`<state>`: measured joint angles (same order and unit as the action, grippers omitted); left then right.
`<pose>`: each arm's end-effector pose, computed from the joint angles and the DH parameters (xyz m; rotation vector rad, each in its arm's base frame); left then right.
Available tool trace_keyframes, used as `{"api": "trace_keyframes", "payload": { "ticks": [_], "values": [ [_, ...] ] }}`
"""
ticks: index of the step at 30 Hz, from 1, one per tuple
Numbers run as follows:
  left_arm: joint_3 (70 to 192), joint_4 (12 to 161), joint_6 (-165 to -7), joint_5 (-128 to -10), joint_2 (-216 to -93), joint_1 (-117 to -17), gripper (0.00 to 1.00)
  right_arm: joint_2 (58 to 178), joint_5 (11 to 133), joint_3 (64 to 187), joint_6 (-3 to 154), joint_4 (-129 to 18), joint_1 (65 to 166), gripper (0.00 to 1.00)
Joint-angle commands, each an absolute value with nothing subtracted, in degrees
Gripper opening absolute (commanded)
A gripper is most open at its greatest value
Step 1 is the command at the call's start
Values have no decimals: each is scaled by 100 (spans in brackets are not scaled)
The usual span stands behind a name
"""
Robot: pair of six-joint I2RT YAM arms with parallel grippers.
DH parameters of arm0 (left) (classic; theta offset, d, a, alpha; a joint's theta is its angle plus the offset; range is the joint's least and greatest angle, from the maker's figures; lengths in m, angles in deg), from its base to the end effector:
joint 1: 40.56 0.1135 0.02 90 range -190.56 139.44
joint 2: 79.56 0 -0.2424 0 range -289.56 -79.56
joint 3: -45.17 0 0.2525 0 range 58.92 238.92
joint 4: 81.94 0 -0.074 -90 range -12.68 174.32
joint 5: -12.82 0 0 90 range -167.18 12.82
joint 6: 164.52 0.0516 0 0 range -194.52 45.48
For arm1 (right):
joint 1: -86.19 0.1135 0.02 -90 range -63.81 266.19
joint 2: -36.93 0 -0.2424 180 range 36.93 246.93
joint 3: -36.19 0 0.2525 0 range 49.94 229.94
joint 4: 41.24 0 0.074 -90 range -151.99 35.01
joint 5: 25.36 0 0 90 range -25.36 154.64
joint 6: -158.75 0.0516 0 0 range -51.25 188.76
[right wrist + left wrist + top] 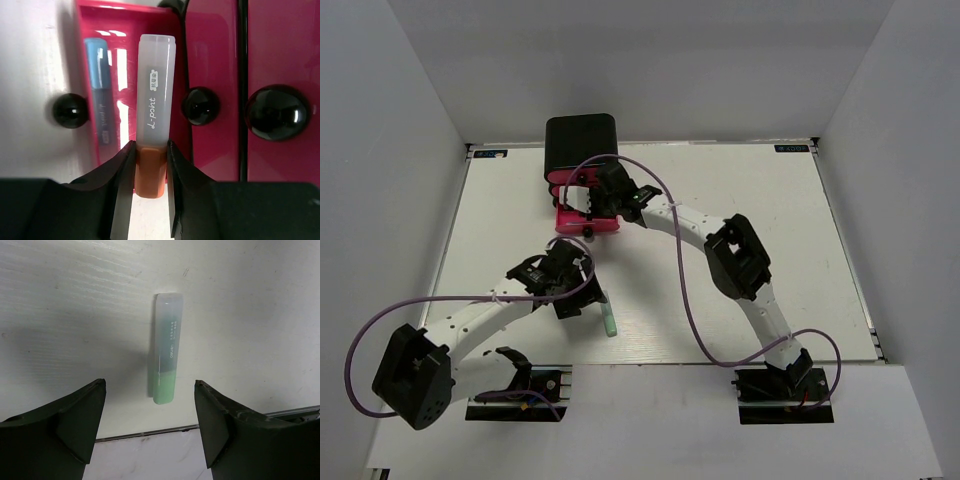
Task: Sort the stationery into containers
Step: Place the pen in the drawer, then pick up the pen from the center of the board.
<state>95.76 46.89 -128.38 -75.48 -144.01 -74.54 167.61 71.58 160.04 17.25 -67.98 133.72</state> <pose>0.1763 -0.1207 0.1579 -0.4762 2.7709 -0.4619 0.3553 0.3974 0.1981 -1.6823 1.3440 0.0904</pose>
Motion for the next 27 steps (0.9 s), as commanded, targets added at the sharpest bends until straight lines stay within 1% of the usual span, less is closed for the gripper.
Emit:
{"api": "trace_keyframes", "payload": {
  "ticks": [1, 2, 5, 7, 14, 15, 16, 18, 19, 21, 22, 26, 27],
  "values": [
    [9750, 4793, -12927, -7744, -14434, -7589, 82, 16850, 6948, 16446, 1488, -6457, 13304, 15],
    [9802, 4793, -12979, -7744, -14434, -7590, 82, 16851, 6947, 16437, 1488, -6500, 13295, 29],
    [9882, 4793, -12980, -7858, -14600, -7729, 82, 16728, 7035, 16350, 1610, -6580, 13278, 47],
    [9935, 4846, -12980, -7911, -14776, -7782, 82, 16518, 7219, 16095, 1838, -6589, 13268, 49],
    [10269, 4898, -12980, -8034, -15487, -8107, 82, 15359, 7597, 15173, 2716, -6747, 13058, 49],
    [10338, 4829, -12980, -8113, -15550, -8108, 82, 15278, 7607, 15076, 2892, -6773, 12988, 50],
    [10339, 4758, -12980, -8200, -15611, -8186, 80, 15034, 7581, 14727, 2972, -6765, 12952, 50],
    [10400, 4705, -12980, -8332, -15778, -8257, 79, 14507, 7537, 14417, 3333, -6625, 12769, 50],
    [10400, 4635, -13032, -8333, -15857, -8318, 79, 14365, 7519, 13920, 3421, -6580, 12724, 50],
    [10453, 4556, -13033, -8473, -16041, -8397, 74, 13881, 7571, 13609, 3658, -6475, 12479, 50],
    [10505, 4486, -13094, -8474, -16234, -8468, 72, 13775, 7615, 13189, 3685, -6457, 12425, 50],
    [10558, 4538, -13147, -8474, -16604, -8627, 54, 13074, 7790, 12423, 3983, -6422, 12074, 50],
    [10559, 4538, -13147, -8474, -16683, -8696, 51, 12976, 7826, 12334, 4010, -6430, 11986, 50]
  ]
}}
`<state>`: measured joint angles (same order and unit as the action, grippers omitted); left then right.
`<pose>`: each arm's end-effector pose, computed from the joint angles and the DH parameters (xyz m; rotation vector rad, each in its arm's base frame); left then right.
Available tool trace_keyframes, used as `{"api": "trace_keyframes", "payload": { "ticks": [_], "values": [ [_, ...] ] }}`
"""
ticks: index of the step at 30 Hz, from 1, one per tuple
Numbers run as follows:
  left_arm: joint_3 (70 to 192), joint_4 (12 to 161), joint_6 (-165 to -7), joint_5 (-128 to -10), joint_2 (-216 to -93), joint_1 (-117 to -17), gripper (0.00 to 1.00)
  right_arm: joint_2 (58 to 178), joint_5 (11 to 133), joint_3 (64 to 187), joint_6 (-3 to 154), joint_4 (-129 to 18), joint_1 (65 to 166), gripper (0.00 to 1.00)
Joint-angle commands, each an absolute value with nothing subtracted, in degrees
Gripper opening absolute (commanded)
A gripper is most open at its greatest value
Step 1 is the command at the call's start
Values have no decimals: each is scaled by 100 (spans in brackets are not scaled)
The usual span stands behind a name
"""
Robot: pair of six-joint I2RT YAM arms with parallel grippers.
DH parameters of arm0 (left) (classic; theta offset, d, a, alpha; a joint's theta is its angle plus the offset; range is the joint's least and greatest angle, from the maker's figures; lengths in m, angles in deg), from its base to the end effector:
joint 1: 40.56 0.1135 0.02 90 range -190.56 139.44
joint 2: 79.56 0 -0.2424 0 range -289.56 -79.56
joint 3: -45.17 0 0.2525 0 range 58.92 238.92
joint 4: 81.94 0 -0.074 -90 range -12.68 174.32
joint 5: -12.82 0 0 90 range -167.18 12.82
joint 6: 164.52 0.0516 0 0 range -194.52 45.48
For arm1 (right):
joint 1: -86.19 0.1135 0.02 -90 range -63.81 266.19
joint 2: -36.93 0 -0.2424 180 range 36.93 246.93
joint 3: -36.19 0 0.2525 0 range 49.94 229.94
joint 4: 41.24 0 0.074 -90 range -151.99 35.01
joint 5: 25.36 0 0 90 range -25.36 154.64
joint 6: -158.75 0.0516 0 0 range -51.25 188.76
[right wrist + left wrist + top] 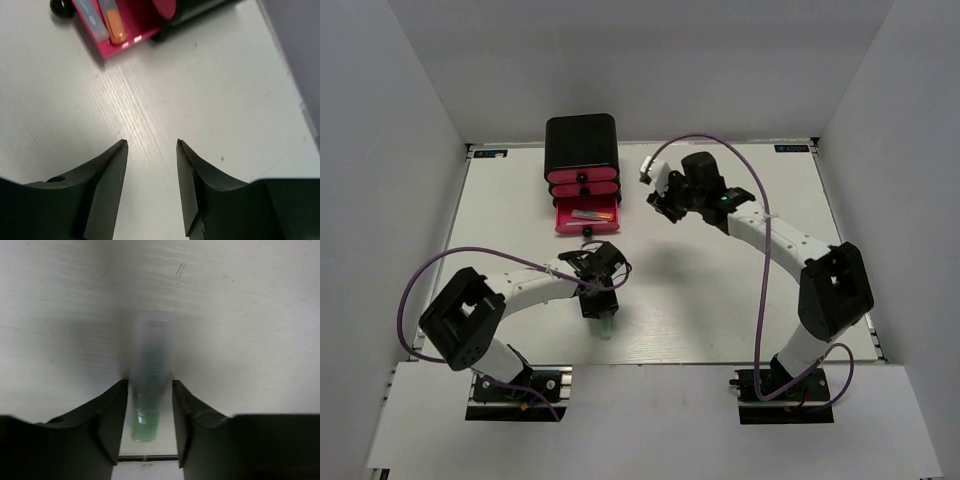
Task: Sort the stationery into containers
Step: Pick up the pen from the center of the board, then place the pen in the drawer.
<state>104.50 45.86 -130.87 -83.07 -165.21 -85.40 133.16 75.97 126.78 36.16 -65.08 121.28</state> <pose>0.1830 -0.1746 0.1204 -0.3091 2.9161 -0.1320 0.3264 0.2417 0.2683 -1.2578 1.6599 0.2327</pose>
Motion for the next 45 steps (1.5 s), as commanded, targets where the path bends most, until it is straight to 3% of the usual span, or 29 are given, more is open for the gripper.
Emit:
{"api": "trace_keyframes", "payload": {
  "ticks": [1, 3, 5, 8, 10, 13, 16, 17, 18, 19, 20, 25, 36, 44, 45],
  "values": [
    [10620, 4538, -13147, -8535, -16762, -8775, 49, 12809, 7861, 12228, 4036, -6404, 11890, 50],
    [10708, 4538, -13147, -8587, -16947, -8837, 38, 12589, 7958, 11876, 4045, -6343, 11819, 50],
    [10900, 4477, -13147, -8649, -16948, -8890, 27, 12360, 8054, 11553, 4046, -6334, 11757, 57],
    [11138, 4371, -13147, -8798, -16948, -8829, 16, 12000, 8134, 11121, 4054, -6229, 11678, 90],
    [11305, 4371, -13147, -8921, -16729, -8671, 9, 11684, 8274, 10849, 4116, -6097, 11616, 90],
    [11751, 4371, -13225, -9177, -16666, -8478, 6, 11367, 8476, 10514, 4247, -6000, 11520, 83],
    [12148, 4616, -13489, -9177, -16666, -8109, 5, 11200, 8661, 10285, 4318, -6008, 11423, 61],
    [12219, 4713, -13568, -9072, -16666, -7934, 5, 11103, 8722, 10250, 4344, -6009, 11371, 52],
    [12385, 4879, -13760, -9071, -16745, -7845, 4, 11059, 8740, 10119, 4344, -6000, 11353, 29],
    [12465, 4968, -13840, -9019, -16833, -7766, 4, 11015, 8758, 10100, 4370, -5982, 11309, 19],
    [12631, 5099, -14007, -9019, -16938, -7626, 3, 10910, 8758, 9961, 4388, -5974, 11291, 1],
    [12844, 5486, -14728, -9019, -17018, -7247, 1, 10585, 8749, 9617, 4423, -5833, 11194, 0],
    [11982, 7138, -16476, -9142, -16965, -6422, 0, 10232, 8714, 9221, 4502, -5789, 11019, 0],
    [12254, 7255, -16750, -9142, -17448, -6070, 0, 10013, 8776, 8905, 4520, -5842, 10983, 0],
    [12342, 7167, -16750, -9142, -17579, -6069, 6, 9943, 8784, 8896, 4520, -5876, 10957, 0]
  ]
}}
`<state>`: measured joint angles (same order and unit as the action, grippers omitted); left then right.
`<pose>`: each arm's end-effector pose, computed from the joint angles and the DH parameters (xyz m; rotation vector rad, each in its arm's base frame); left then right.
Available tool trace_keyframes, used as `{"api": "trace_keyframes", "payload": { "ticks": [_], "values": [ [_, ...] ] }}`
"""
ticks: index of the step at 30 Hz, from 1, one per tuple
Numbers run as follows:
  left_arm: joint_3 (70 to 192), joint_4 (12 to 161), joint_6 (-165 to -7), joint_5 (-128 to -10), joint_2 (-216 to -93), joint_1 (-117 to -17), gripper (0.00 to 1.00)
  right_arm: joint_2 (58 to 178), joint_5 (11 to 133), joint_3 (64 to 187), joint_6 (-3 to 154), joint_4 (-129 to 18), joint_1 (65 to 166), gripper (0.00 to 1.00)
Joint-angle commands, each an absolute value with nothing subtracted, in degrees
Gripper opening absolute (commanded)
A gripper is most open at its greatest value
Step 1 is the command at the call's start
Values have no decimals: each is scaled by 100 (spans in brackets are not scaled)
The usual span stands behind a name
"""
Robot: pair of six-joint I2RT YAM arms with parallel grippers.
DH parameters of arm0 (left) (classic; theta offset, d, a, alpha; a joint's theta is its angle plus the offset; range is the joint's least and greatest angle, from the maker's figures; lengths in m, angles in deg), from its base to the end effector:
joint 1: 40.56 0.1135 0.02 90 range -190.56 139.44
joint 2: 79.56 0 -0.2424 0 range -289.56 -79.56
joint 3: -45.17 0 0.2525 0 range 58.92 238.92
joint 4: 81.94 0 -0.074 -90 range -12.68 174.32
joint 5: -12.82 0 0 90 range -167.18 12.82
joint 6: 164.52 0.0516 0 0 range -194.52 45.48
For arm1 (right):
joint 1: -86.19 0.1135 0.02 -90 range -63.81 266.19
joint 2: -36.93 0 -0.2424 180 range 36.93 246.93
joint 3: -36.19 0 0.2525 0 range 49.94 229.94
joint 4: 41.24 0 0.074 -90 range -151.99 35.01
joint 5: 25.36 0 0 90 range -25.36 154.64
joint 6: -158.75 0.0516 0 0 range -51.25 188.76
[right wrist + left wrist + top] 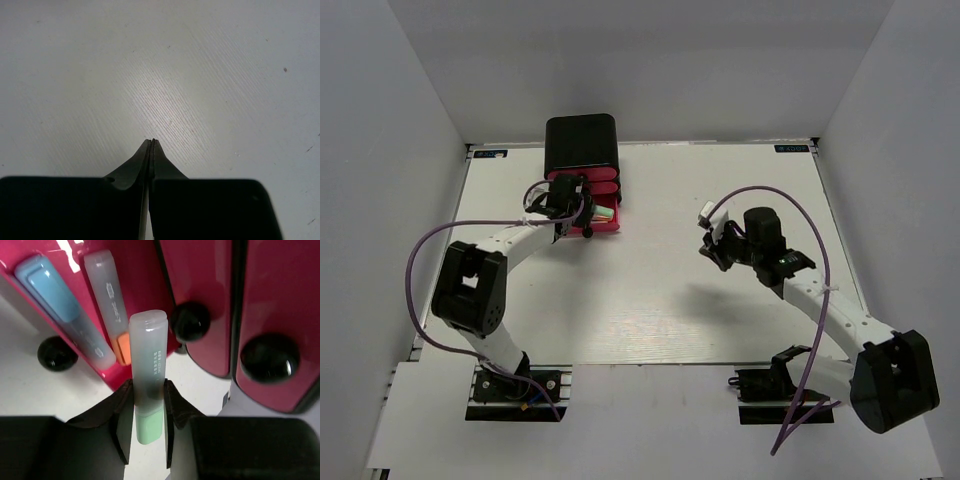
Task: Sort the stationery into containers
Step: Place the pen in the drawer, then close the drawer in the storage box.
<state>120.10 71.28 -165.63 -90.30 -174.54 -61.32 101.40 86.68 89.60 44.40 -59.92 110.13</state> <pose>0.3438 -0.1178 0.1778 -1.5093 1.9472 -0.6481 0.2381 0.1269 0.2234 -1.0546 1.7838 0.3967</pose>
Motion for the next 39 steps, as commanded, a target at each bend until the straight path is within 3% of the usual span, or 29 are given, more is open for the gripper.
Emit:
{"api": "trace_keyframes", "payload": {
  "ticks": [1, 2, 6, 9, 14, 16, 18, 19, 20, 21, 29, 36, 39],
  "values": [
    [12473, 7088, -16750, -9142, -17581, -5999, 12, 9942, 8776, 8853, 4511, -5886, 10966, 0],
    [12475, 6948, -16750, -9072, -17659, -5999, 16, 9908, 8776, 8826, 4485, -5894, 10957, 0],
    [12475, 6885, -16750, -9071, -17660, -5946, 52, 9837, 8819, 8738, 4467, -5903, 10931, 0],
    [12422, 6937, -16750, -9071, -17555, -5946, 65, 9828, 8854, 8712, 4494, -5929, 10913, 0],
    [12422, 6885, -16610, -9019, -17230, -5946, 70, 9749, 8978, 8624, 4538, -5982, 10913, 0],
    [12282, 6963, -16277, -8949, -16870, -5946, 55, 9705, 9004, 8571, 4503, -6017, 10939, 0],
    [12168, 7034, -15551, -8678, -16650, -5998, 28, 9688, 9057, 8510, 4380, -6070, 10913, 3],
    [12097, 6904, -15346, -8598, -16492, -5999, 4, 9661, 9057, 8492, 4310, -6070, 10913, 4],
    [11957, 6780, -15153, -8484, -16430, -6051, 0, 9652, 9074, 8466, 4309, -6061, 10896, 4],
    [11843, 6562, -14907, -8274, -16377, -6051, 0, 9652, 9100, 8413, 4283, -6070, 10913, 0],
    [9831, 6691, -15352, -8034, -15629, -5999, 0, 9687, 9171, 8351, 4265, -5983, 10930, 0],
    [10057, 6726, -15476, -8386, -16288, -5946, 0, 9731, 9154, 8386, 4265, -6018, 10913, 0],
    [10321, 6727, -15652, -8509, -16744, -5946, 5, 9714, 9145, 8386, 4274, -6035, 10913, 0]
  ]
}}
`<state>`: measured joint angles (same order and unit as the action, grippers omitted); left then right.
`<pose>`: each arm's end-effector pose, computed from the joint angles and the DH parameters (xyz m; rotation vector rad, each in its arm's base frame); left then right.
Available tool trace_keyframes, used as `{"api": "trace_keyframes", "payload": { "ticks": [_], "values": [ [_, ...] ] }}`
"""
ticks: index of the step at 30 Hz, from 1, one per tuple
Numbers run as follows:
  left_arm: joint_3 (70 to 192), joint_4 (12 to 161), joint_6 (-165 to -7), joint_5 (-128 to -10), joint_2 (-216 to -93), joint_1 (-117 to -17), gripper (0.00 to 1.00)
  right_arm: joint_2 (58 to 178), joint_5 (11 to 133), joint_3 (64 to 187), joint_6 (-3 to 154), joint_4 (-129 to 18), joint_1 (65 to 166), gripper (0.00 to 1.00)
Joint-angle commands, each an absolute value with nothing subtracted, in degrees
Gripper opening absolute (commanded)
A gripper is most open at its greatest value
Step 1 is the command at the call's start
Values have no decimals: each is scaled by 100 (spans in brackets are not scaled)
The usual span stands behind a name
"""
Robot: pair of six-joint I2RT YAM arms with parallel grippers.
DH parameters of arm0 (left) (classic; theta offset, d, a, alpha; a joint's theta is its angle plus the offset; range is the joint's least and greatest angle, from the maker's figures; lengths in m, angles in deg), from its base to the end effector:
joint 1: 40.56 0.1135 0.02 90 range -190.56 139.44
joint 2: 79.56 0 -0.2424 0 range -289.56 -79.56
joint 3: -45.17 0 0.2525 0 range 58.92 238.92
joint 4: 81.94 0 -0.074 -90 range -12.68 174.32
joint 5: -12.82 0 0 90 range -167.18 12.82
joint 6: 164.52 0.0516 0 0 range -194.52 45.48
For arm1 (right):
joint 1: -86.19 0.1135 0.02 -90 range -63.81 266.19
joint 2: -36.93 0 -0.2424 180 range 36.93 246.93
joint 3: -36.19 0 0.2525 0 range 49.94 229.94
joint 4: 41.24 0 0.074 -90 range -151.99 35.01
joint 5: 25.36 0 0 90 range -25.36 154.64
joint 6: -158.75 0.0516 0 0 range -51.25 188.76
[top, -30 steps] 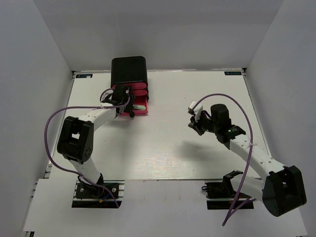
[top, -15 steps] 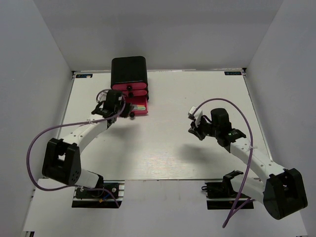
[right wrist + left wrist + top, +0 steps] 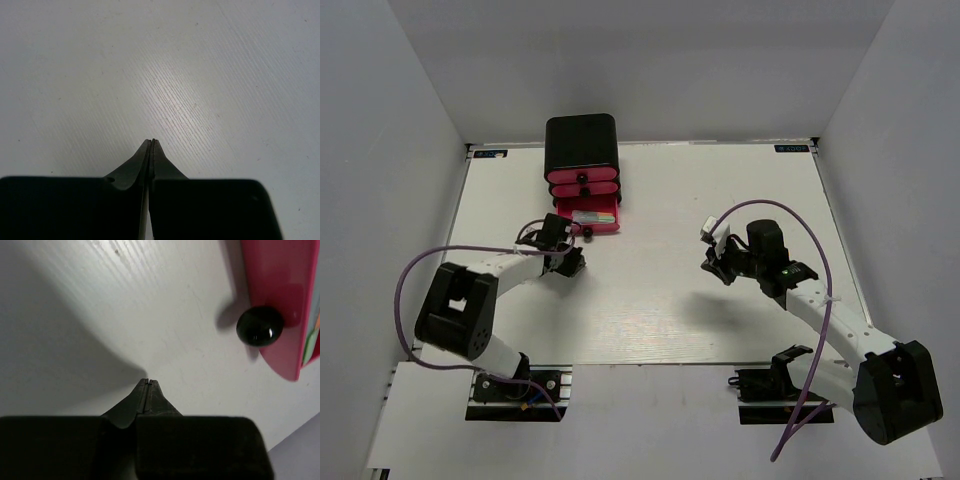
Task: Sort the stationery into containers
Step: Close the drawer in the storage box.
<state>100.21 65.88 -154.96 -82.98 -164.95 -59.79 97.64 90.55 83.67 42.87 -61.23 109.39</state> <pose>0.2625 -0.0861 0.1163 -1.4168 2.3290 -0.4201 0.2190 0.1184 0.2012 -1.1113 1.8044 0.4571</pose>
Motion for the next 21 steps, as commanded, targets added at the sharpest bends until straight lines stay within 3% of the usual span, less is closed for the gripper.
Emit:
{"api": "trace_keyframes", "payload": {
  "ticks": [1, 5, 8, 13, 21],
  "values": [
    [10513, 6674, -15791, -8570, -16876, -5946, 8, 9705, 9145, 8386, 4274, -6035, 10913, 0],
    [10988, 6517, -15950, -8746, -17492, -5840, 16, 9679, 9083, 8369, 4265, -6053, 10913, 0],
    [11121, 6700, -16117, -8816, -17720, -5726, 33, 9652, 9066, 8404, 4265, -6070, 10896, 0],
    [11244, 6893, -16311, -8756, -17931, -5560, 53, 9661, 9039, 8378, 4265, -6061, 10896, 0],
    [11367, 7420, -16425, -8518, -18318, -5454, 65, 9749, 9039, 8421, 4239, -6009, 10878, 0]
  ]
}}
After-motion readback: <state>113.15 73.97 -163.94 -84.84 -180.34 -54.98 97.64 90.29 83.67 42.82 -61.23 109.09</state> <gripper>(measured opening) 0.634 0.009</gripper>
